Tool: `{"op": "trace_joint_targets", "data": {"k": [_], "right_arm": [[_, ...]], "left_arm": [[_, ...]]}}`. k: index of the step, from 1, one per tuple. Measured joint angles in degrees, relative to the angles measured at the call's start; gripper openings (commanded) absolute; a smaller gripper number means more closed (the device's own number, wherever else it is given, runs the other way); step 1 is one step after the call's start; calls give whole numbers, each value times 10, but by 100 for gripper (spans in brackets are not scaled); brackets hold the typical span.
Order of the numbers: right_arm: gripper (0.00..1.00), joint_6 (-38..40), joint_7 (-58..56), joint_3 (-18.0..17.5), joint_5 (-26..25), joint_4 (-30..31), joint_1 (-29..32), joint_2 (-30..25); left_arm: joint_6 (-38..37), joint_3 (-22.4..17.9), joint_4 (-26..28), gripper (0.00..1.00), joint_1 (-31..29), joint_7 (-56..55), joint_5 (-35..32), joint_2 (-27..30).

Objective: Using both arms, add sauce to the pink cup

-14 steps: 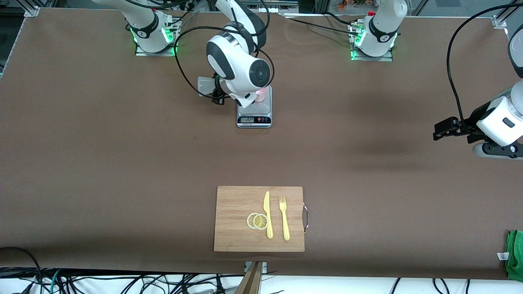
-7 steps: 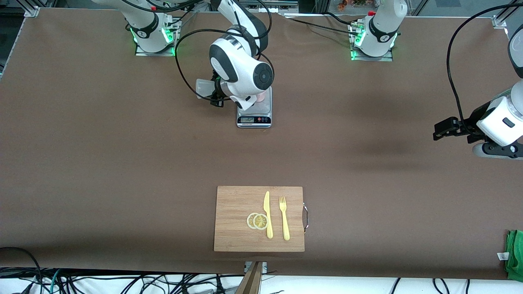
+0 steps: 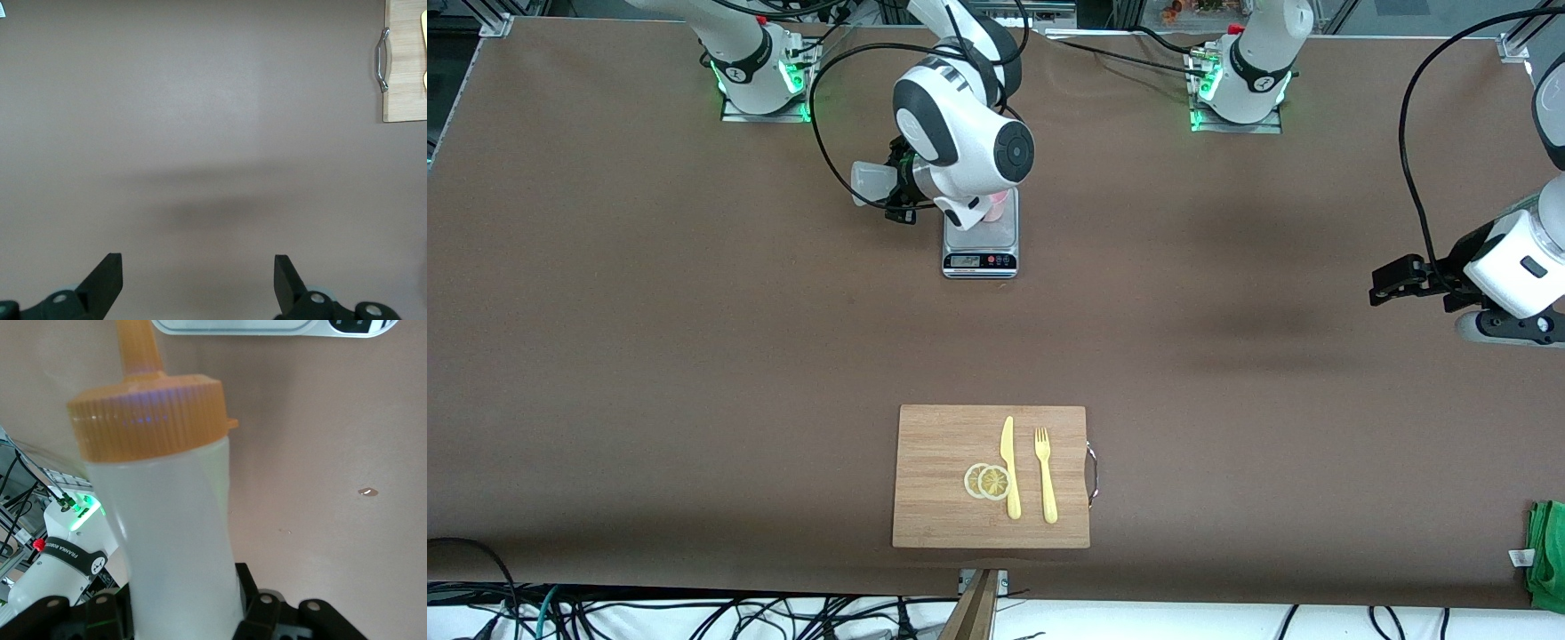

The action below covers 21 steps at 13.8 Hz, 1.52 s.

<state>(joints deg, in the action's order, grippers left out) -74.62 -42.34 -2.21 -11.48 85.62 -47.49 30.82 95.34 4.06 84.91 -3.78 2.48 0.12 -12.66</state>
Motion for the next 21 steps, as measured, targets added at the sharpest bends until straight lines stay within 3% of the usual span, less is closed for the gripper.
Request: {"op": "trace_joint_targets", "data": {"k": [21], "right_arm": [[53,29,18,2,-28,-41,-20,28]], "left_arm": [[0,0,0,100,0,0,0,0]]}}
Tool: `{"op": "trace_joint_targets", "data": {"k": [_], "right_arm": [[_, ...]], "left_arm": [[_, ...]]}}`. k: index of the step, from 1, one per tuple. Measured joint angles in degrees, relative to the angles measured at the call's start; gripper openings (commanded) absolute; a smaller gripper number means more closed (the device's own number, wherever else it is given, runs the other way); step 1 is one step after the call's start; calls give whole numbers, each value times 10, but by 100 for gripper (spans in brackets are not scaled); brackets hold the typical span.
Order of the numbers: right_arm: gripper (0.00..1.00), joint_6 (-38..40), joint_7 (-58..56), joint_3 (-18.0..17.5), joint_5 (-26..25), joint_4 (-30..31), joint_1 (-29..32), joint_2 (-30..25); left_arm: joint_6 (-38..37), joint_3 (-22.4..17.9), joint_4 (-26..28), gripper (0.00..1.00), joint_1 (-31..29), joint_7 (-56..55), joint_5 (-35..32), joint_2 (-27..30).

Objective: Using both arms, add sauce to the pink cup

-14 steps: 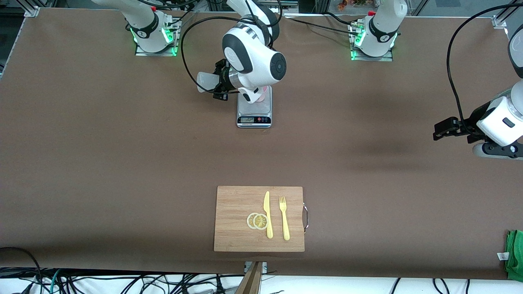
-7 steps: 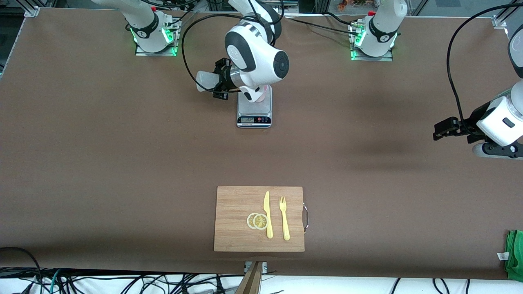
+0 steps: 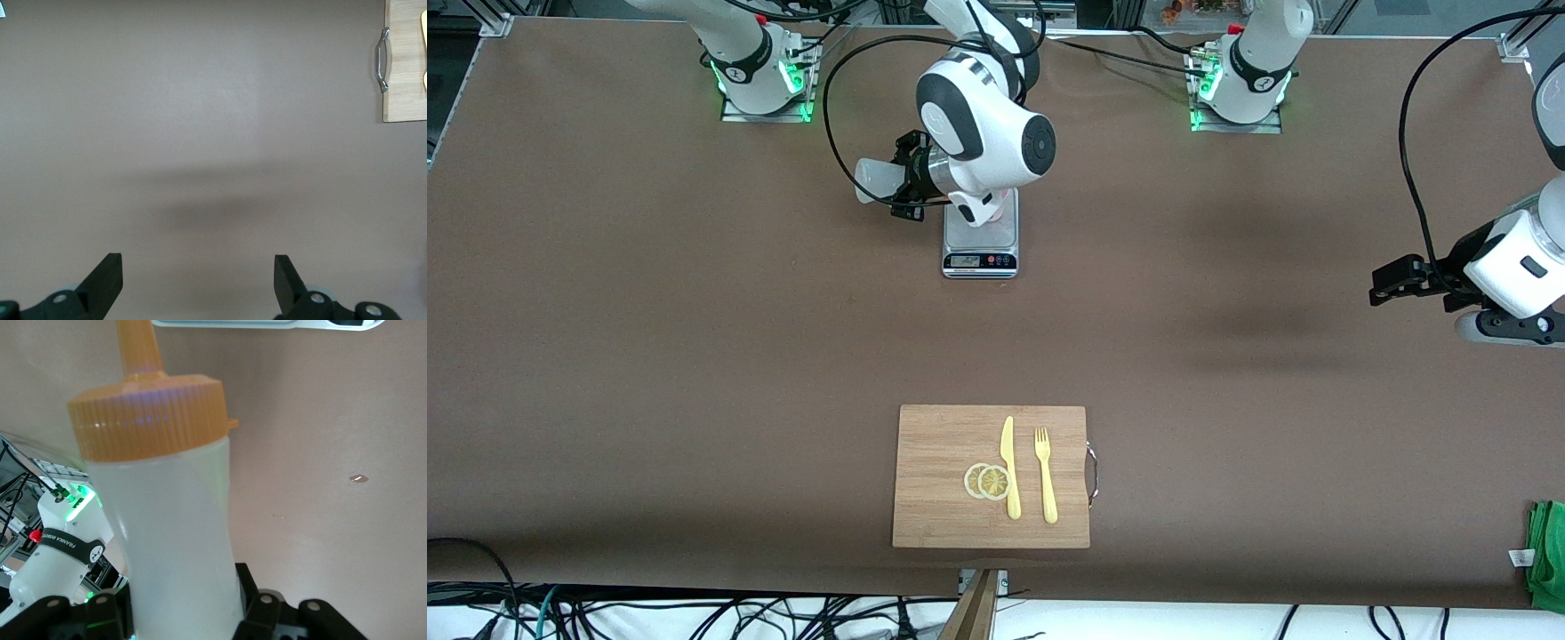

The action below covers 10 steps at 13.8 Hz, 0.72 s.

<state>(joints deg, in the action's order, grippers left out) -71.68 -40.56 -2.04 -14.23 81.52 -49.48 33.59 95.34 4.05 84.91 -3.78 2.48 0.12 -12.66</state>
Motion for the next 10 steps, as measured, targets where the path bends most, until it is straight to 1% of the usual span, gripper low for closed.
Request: {"op": "trace_joint_targets", "data": {"k": [2,6,8,10], "right_arm": [[53,-16,0,1,20,-2,9,0],[54,-57,-1,1,88,-9,49,-2],[54,-87,-2,1,112,-10,66,-6],[54,-125,-17,2,138,3,86,-21]], "left_arm": [[0,0,0,100,0,0,0,0],[0,0,0,100,0,0,0,0],[0,0,0,100,0,0,0,0],[0,0,0,100,0,0,0,0]]}}
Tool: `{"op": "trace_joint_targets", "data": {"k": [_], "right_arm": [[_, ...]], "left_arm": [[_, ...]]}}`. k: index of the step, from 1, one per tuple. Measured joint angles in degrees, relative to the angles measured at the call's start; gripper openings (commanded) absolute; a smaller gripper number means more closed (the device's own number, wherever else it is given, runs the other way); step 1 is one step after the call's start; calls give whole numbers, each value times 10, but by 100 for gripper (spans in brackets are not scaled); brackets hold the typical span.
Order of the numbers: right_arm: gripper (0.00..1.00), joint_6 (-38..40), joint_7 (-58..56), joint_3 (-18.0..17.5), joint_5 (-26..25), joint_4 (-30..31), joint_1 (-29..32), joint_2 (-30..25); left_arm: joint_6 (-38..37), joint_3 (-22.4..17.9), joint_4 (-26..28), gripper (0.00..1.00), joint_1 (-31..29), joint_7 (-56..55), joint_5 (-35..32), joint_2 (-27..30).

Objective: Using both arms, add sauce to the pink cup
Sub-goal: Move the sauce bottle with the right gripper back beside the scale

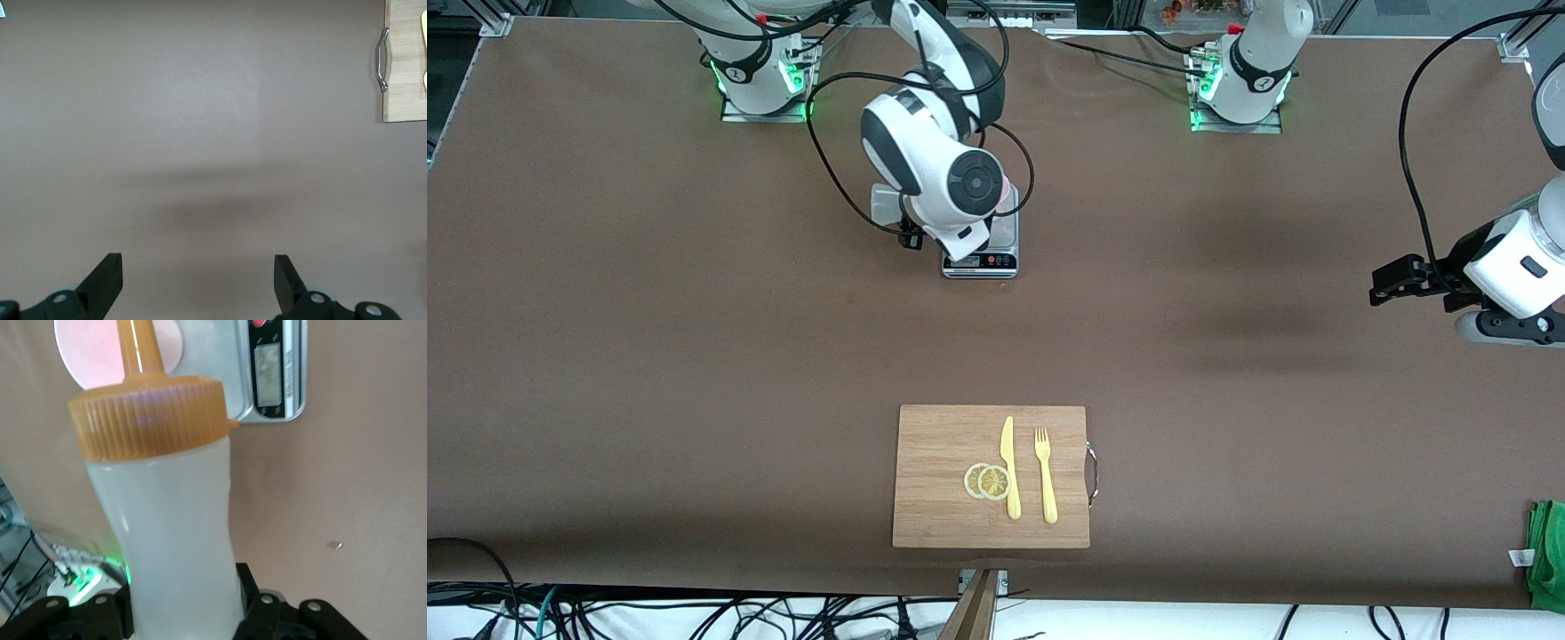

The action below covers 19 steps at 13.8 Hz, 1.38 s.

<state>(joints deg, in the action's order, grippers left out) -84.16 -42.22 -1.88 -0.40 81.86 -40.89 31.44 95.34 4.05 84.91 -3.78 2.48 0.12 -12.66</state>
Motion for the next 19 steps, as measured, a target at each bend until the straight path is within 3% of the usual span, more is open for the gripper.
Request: {"op": "trace_joint_targets", "data": {"k": [6,10,15,19], "right_arm": [[54,-104,-103,2,108,87,80,-74],[54,-158,-253,4,217,162,165,-125],[54,-148,-496,6,365,225,305,-162],[54,-79,-684,7,427,260,416,-159]], "left_arm": [[0,0,0,100,0,0,0,0],[0,1,0,100,0,0,0,0],[0,1,0,100,0,0,0,0],[0,1,-8,100,0,0,0,0]]}}
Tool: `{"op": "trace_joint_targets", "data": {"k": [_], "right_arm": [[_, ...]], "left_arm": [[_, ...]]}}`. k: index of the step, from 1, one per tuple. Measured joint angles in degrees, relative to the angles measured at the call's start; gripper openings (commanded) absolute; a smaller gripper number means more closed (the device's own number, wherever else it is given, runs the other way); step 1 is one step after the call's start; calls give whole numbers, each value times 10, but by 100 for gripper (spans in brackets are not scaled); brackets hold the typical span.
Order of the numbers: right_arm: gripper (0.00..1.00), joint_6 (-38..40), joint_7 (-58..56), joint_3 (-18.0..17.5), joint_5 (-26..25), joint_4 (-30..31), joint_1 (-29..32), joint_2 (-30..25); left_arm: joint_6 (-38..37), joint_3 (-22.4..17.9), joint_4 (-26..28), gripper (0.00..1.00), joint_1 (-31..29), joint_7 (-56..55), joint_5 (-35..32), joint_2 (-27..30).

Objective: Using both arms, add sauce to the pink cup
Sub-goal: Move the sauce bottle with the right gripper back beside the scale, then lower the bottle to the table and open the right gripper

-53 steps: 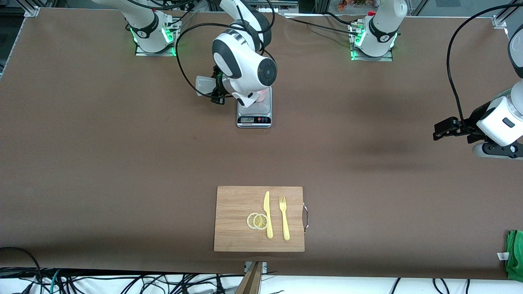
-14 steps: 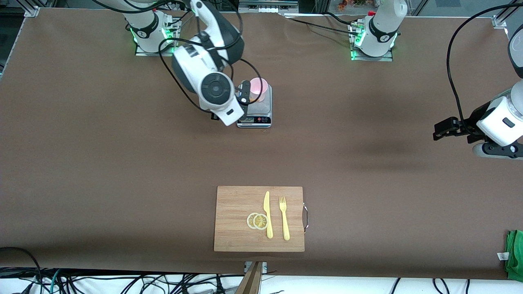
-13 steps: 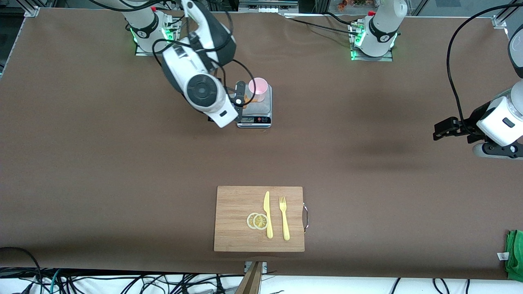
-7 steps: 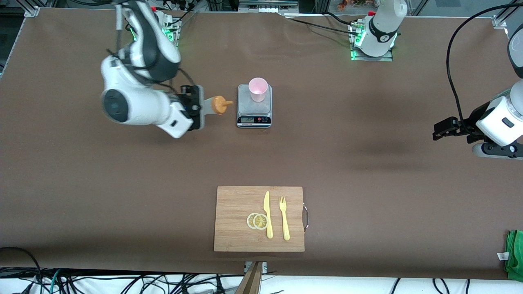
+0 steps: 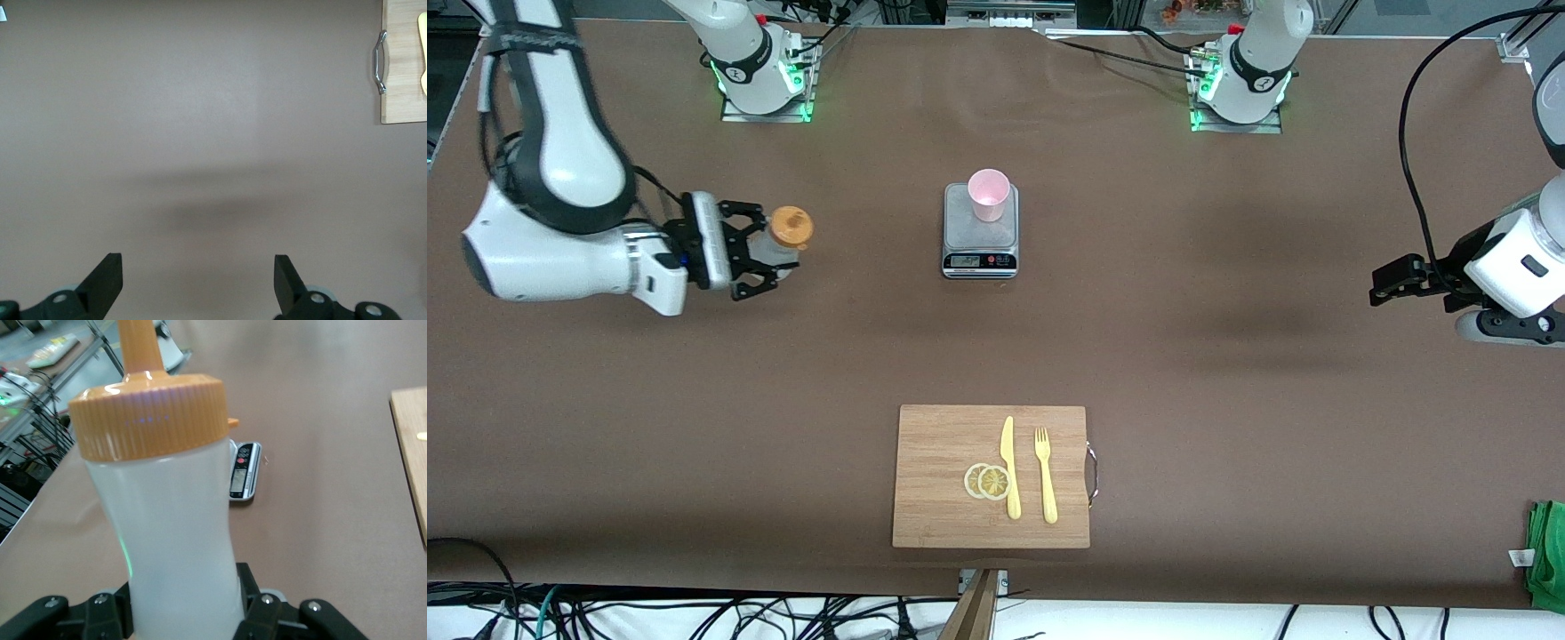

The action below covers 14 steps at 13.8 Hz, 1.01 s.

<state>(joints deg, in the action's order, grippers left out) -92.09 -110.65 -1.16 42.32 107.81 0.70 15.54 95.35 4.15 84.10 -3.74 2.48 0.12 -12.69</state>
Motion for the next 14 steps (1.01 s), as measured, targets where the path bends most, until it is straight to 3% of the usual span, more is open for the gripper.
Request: {"op": "trace_joint_targets", "data": {"k": [3,7,14], "right_arm": [[54,60,-141,1,17,18,74,22],[55,124,-286,5,27,23,154,93],[55,135,-382,53,49,19,174,221]], "left_arm": [[0,0,-6,100,0,0,0,0],[0,0,-6,100,0,0,0,-2],[0,0,-8,100,0,0,0,-5]]}}
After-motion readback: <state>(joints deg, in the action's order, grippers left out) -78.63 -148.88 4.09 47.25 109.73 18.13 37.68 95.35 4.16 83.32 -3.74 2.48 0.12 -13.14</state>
